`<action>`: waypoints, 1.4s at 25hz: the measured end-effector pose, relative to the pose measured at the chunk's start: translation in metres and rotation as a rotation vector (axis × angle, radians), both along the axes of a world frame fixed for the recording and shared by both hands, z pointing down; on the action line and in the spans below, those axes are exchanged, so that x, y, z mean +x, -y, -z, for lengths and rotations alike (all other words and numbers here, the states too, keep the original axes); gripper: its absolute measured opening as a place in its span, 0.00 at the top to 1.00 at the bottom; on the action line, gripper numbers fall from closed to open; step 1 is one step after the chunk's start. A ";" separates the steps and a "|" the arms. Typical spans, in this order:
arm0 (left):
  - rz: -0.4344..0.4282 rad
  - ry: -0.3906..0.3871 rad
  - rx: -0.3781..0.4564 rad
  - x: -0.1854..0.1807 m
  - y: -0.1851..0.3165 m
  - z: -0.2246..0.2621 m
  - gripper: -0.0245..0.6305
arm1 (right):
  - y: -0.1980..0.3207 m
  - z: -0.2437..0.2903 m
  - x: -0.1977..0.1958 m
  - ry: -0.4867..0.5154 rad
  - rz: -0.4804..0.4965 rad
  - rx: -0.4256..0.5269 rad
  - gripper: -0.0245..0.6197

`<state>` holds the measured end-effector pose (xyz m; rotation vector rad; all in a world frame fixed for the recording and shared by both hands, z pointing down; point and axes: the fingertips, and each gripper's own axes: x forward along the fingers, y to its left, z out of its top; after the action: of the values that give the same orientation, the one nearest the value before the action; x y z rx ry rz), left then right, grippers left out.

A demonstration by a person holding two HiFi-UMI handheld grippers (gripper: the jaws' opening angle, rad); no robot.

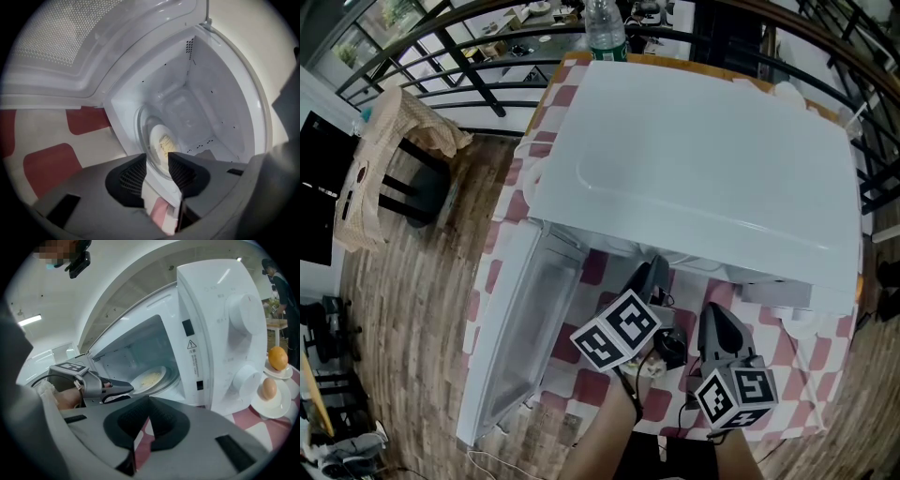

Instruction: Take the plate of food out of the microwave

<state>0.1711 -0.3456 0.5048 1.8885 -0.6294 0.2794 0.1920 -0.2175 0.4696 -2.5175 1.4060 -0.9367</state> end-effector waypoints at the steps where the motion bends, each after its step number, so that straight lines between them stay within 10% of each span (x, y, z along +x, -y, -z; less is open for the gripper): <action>1: -0.001 0.001 -0.003 0.001 0.000 -0.001 0.70 | 0.000 -0.001 0.000 0.002 0.000 -0.002 0.95; 35: -0.025 -0.014 -0.018 0.000 -0.002 -0.002 0.85 | 0.000 -0.008 0.004 0.034 0.004 -0.001 0.95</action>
<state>0.1714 -0.3435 0.5072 1.8811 -0.5924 0.2875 0.1964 -0.2175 0.4775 -2.4881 1.4019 -0.9765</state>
